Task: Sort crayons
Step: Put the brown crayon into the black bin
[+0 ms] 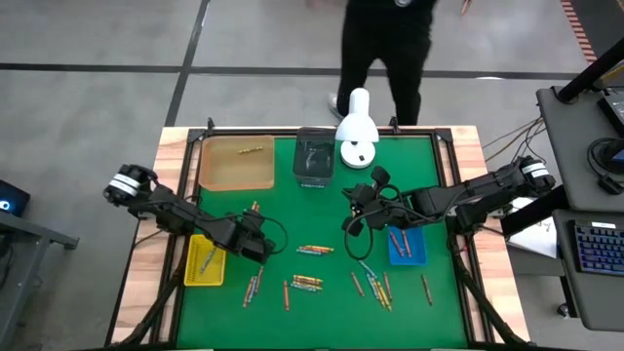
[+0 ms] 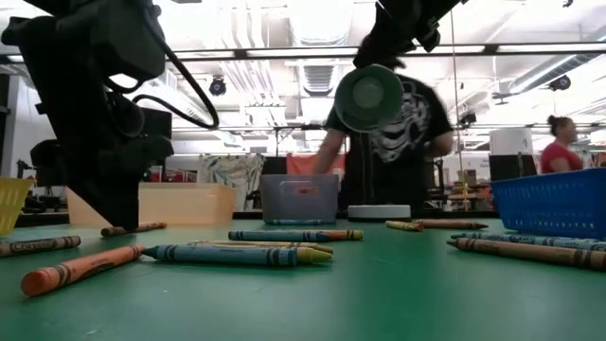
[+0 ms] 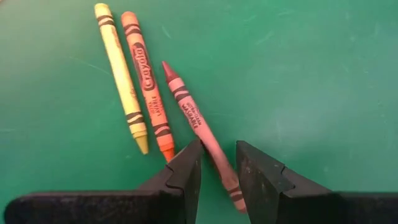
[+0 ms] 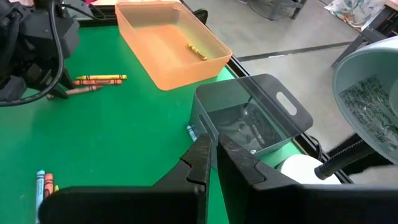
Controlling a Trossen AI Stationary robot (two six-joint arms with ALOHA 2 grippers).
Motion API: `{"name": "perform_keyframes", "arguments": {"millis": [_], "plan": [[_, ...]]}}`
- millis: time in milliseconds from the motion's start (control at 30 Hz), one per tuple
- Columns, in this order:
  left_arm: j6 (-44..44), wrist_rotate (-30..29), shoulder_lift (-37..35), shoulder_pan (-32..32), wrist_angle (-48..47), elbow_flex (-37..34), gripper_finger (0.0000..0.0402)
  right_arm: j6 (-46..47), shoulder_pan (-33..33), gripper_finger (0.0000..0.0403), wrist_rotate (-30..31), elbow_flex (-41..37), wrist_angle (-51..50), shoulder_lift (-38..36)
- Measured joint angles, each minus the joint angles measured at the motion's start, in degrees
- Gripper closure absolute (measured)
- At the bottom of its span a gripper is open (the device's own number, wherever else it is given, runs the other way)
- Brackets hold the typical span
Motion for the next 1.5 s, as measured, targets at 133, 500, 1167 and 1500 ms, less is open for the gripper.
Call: {"name": "perform_keyframes", "arguments": {"millis": [133,500,1167,1500], "plan": [[0.2,0.2,1.4,0.0,0.9,0.1,0.0318,-0.2,0.0,0.0385,0.0,0.0,0.1,0.0],[0.5,0.5,2.2,0.0,2.0,0.2,0.0368,-1.0,0.0,0.0385,0.0,0.0,0.3,0.0],[22.7,-4.0,-13.0,0.0,9.6,-0.1,0.0400,-2.0,0.0,0.0385,-3.3,-0.2,0.7,0.0],[68.0,1.2,-22.5,0.0,40.6,-0.9,0.0400,-8.1,0.0,0.0385,-11.0,-0.5,13.1,2.7]]}}
